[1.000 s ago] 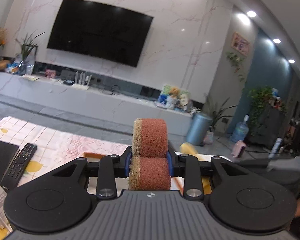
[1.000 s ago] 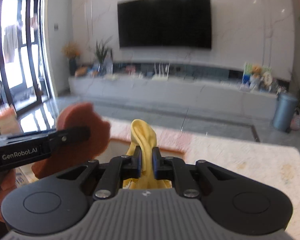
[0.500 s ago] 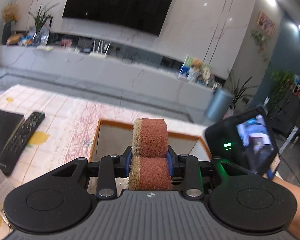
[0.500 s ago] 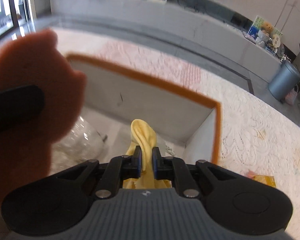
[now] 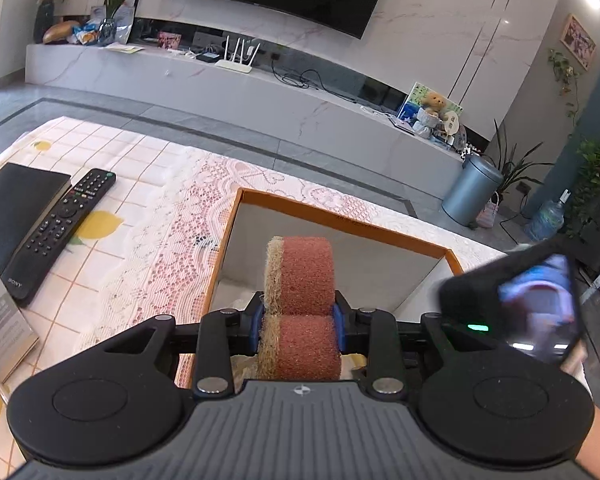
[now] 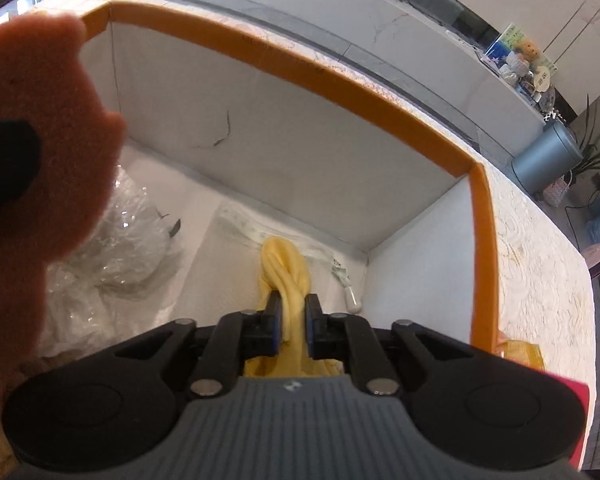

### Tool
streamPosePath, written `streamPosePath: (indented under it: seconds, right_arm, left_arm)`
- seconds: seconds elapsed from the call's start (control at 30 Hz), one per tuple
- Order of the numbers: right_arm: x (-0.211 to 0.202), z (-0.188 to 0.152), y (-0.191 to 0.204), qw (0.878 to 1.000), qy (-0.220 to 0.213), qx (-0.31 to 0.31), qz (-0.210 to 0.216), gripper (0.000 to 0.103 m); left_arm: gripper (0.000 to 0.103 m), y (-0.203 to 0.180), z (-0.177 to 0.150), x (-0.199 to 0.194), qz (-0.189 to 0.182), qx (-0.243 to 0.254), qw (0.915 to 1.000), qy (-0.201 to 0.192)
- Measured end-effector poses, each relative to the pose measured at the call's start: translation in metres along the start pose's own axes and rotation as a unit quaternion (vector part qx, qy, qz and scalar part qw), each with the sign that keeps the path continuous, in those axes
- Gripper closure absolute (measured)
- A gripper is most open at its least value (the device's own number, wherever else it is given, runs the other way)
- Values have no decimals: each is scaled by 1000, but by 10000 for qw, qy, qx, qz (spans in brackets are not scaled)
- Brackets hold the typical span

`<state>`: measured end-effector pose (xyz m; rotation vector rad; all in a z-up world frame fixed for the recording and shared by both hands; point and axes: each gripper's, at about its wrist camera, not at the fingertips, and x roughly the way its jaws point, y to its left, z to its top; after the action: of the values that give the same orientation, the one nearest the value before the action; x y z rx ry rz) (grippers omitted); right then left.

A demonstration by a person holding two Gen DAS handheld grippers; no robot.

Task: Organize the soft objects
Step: 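Lower the yellow cloth into the box and open the right tool, then lower the red sponge into the box and open the left tool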

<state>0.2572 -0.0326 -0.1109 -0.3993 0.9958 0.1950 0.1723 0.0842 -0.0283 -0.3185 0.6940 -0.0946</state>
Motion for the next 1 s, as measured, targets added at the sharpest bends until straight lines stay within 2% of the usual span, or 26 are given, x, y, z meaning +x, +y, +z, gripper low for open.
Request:
streamPosePath:
  seconds: [0.03,0.07,0.2,0.27,0.3,0.33,0.43,0.5,0.57,0.63,0.67,0.7,0.8,0.87,1.0]
  right_arm:
    - [-8,-3,-3,9997,-141,99,152,71]
    - [-16,-7,-4,9994,-234,132,231,69]
    - [-47,-17,-4,9979,-579,69,283,66]
    - [-62,-22,-5,9975,-697,55,120,29]
    - [-70,-26,-6,9966,-828,10,-37,26]
    - [-74,-26,-6,9955,-936,-60,-96,28]
    - [-90,-35,-13,9948,-1002,65,196,28]
    - [-98,-39,-14,9942,-1026,99,302,28]
    - [-101,-40,-10,9940,-1065,64,232,28]
    - [-103,-43,-6,9946,-1031,12,-71,28]
    - [-105,-46,-5,9943,-1050,-37,-154,28]
    - [-107,-48,-6,9943,-1054,-41,-172,28]
    - [-110,-51,-18,9945,-1034,129,-47,28]
    - [-112,-53,-24,9945,-1034,181,-35,28]
    - [-117,-55,-27,9944,-1037,200,-99,28]
  left_arm:
    - [67,0,0,-1,-32,-37,10000,-4]
    - [67,-1,1,0,-92,-23,10000,5]
    - [67,-12,3,-1,-389,62,9991,-126]
    - [66,-18,3,2,-502,97,9984,-248]
    - [66,-20,2,5,-572,124,9977,-336]
    - [66,-22,1,7,-613,149,9973,-371]
    - [66,-26,1,14,-707,19,9969,-356]
    - [66,-27,1,17,-922,-90,9951,-353]
    - [65,-27,2,19,-1122,-160,9931,-312]
    - [55,-27,0,21,-1058,-95,9939,-292]
    - [38,-28,0,21,-995,-26,9946,-297]
    - [25,-29,0,20,-911,26,9953,-336]
    - [22,-30,1,13,-729,7,9961,-507]
    - [20,-34,2,10,-743,22,9958,-543]
    - [20,-47,-1,2,-566,398,9950,-721]
